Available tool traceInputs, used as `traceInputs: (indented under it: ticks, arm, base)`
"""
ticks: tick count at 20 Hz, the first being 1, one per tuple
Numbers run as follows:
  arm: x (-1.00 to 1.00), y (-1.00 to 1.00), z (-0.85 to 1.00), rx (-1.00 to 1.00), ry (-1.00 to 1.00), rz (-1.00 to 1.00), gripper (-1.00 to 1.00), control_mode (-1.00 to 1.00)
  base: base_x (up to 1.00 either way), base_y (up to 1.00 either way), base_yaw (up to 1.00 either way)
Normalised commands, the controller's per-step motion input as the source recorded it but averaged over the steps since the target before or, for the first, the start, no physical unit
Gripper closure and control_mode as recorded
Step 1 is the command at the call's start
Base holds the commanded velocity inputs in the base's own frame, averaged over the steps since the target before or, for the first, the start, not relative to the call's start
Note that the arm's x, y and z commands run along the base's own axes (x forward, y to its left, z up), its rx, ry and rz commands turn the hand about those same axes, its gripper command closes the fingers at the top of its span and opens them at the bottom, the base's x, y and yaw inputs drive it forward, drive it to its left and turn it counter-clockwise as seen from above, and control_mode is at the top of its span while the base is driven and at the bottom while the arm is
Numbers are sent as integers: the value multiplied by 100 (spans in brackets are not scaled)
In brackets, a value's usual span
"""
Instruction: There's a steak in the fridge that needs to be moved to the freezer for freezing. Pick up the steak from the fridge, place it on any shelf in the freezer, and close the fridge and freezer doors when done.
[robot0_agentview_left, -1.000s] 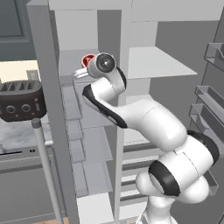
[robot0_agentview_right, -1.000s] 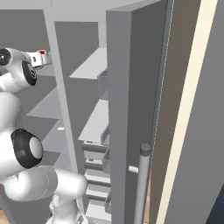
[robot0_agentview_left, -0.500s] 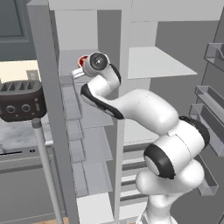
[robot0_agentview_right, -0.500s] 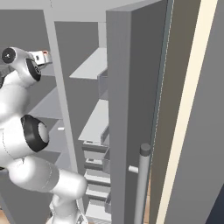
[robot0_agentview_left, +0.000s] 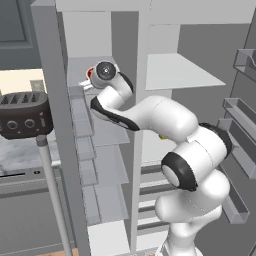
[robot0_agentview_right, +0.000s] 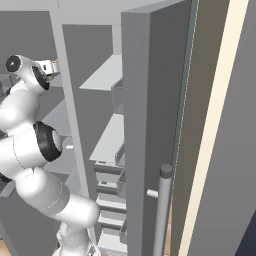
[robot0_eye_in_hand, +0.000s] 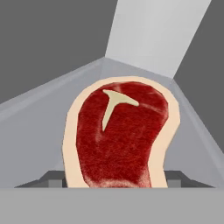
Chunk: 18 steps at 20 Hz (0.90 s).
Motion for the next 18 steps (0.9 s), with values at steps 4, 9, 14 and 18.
traceInputs:
  ticks: [4,9,14,18]
  arm:
    - [23,0,-18,0,13,0,100,-100]
    - [7,0,-13,0,0,0,100,-100]
    - [0,0,-22,0,0,0,100,-100]
    - [31,5,-31,-1,0,0,-100,-100]
  base:
    - [0,0,0]
    - [0,0,0]
    - [0,0,0]
    - [0,0,0]
